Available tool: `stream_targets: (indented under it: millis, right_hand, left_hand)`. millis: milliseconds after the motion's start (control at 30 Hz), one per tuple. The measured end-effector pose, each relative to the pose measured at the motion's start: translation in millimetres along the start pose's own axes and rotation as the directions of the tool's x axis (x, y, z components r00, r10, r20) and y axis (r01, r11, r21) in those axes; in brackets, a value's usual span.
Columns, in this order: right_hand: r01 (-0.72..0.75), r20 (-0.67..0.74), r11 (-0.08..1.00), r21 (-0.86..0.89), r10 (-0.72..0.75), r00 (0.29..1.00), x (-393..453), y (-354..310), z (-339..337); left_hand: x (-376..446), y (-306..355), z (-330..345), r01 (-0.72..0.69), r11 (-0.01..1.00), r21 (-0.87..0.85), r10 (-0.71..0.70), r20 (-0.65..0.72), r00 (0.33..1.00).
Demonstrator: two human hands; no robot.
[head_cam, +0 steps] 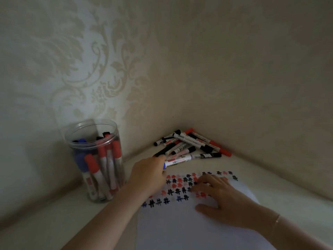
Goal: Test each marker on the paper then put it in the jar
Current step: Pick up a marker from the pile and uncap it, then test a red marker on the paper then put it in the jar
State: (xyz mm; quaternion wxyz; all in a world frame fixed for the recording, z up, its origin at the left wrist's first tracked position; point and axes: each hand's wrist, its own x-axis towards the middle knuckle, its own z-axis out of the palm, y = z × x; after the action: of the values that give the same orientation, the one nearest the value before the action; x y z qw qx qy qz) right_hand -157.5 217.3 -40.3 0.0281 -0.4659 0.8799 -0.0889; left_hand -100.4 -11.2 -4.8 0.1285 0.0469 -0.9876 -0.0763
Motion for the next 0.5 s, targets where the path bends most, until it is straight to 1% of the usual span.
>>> stream_targets:
  millis: [67, 100, 200, 267, 333, 400, 467, 500]
  right_hand:
    - [0.031, -0.077, 0.999, -0.018, -0.032, 0.997, 10, -9, 7]
    - [0.036, -0.102, 0.999, -0.021, -0.038, 0.994, 15, -14, 10]
    - [0.034, -0.150, 0.999, -0.016, -0.036, 0.988, 26, -23, 15]
    - [0.029, -0.161, 1.000, -0.009, -0.030, 0.987, 32, -26, 18]
    - [0.032, -0.164, 0.999, -0.025, -0.036, 0.986, 37, -27, 18]
    - [0.042, -0.150, 0.999, -0.028, -0.046, 0.988, 41, -29, 15]
    - [0.035, -0.131, 0.999, -0.028, -0.038, 0.991, 47, -30, 11]
    - [0.013, -0.138, 1.000, -0.014, -0.015, 0.990, 52, -31, 9]
  left_hand:
    - [2, 1, -1, -0.013, 0.996, -0.084, 0.012, -0.008, 1.000]
    - [3, 2, -3, -0.016, 0.991, -0.132, 0.018, 0.011, 1.000]
    - [3, 5, -19, -0.041, 0.961, -0.275, 0.061, 0.065, 0.996]
    - [0, 9, -39, -0.082, 0.913, -0.399, 0.113, 0.054, 0.992]
    - [-7, 12, -67, -0.128, 0.848, -0.514, 0.148, -0.002, 0.989]
    - [-16, 10, -100, -0.182, 0.807, -0.561, 0.159, -0.090, 0.983]
    - [-26, -2, -135, -0.215, 0.818, -0.534, 0.144, -0.173, 0.974]
    - [-31, -10, -151, -0.203, 0.839, -0.505, 0.117, -0.197, 0.974]
